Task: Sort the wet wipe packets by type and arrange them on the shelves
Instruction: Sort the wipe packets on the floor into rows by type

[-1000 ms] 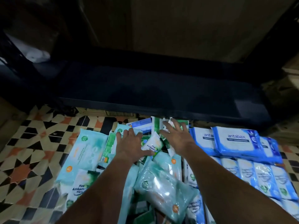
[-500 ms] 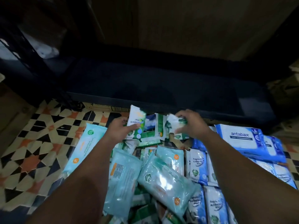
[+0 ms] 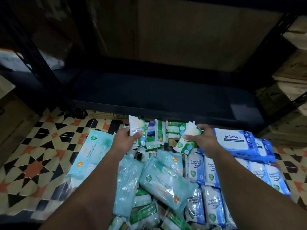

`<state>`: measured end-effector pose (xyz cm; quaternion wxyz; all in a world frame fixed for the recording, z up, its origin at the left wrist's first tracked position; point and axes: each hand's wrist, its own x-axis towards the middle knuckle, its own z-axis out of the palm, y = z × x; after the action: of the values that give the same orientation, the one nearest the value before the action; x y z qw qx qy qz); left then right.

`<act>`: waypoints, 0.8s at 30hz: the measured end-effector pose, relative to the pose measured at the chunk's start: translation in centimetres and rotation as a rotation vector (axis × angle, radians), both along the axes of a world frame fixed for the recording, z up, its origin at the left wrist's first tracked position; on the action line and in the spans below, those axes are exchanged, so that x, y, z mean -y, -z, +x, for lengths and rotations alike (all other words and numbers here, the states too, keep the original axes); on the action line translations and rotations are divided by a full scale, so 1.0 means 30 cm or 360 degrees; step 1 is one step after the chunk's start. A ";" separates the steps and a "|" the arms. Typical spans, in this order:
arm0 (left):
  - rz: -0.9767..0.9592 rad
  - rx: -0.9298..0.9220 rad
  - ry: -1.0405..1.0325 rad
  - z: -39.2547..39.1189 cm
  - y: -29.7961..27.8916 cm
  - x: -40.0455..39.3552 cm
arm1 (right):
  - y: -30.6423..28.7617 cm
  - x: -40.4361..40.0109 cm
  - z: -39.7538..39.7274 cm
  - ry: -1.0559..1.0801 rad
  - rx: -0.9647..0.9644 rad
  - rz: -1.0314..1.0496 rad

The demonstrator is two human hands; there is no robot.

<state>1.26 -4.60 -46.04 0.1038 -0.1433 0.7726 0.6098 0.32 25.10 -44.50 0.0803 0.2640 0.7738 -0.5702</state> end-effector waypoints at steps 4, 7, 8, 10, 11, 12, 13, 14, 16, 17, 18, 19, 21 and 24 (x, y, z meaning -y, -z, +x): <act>-0.0041 -0.0027 0.0182 0.009 0.034 -0.108 | 0.016 0.044 0.022 0.0030 -0.0083 0.0114; -0.0078 0.0007 0.0268 0.009 0.076 -0.172 | 0.030 0.066 0.008 -0.0151 -0.0060 0.0255; -0.0094 0.0014 0.0277 0.008 0.092 -0.187 | 0.041 0.074 0.000 -0.0186 -0.0070 0.0273; -0.0123 0.0033 0.0300 0.012 0.119 -0.213 | 0.053 0.094 -0.014 -0.0242 -0.0075 0.0318; -0.0149 0.0046 0.0327 0.016 0.131 -0.226 | 0.062 0.105 -0.022 -0.0264 -0.0061 0.0358; -0.0207 0.0045 0.0372 0.020 0.137 -0.241 | 0.069 0.118 -0.030 -0.0274 -0.0046 0.0405; -0.0277 0.0038 0.0423 0.022 0.149 -0.257 | 0.078 0.129 -0.034 -0.0282 -0.0041 0.0465; -0.0361 0.0045 0.0470 0.023 0.157 -0.271 | 0.086 0.141 -0.036 -0.0306 -0.0053 0.0544; -0.0575 0.0077 0.0568 0.019 0.172 -0.296 | 0.102 0.163 -0.034 -0.0360 -0.0068 0.0735; -0.0717 0.0079 0.0633 0.016 0.175 -0.303 | 0.109 0.174 -0.031 -0.0372 -0.0055 0.0836; -0.0868 0.0046 0.0690 0.012 0.173 -0.303 | 0.116 0.187 -0.032 -0.0380 -0.0034 0.0974; -0.1009 -0.0035 0.0726 0.008 0.167 -0.294 | 0.119 0.200 -0.033 -0.0397 -0.0009 0.1170; -0.1149 -0.0224 0.0661 -0.008 0.149 -0.247 | 0.124 0.233 -0.043 -0.0474 -0.0018 0.1575; -0.1432 -0.0396 0.0424 -0.049 0.130 -0.108 | 0.126 0.291 -0.073 -0.0644 -0.0169 0.1738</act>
<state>-0.19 -1.37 -49.94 0.0156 0.0001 0.9778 0.2091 -1.87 16.36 -48.28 0.0010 0.0853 0.9936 -0.0745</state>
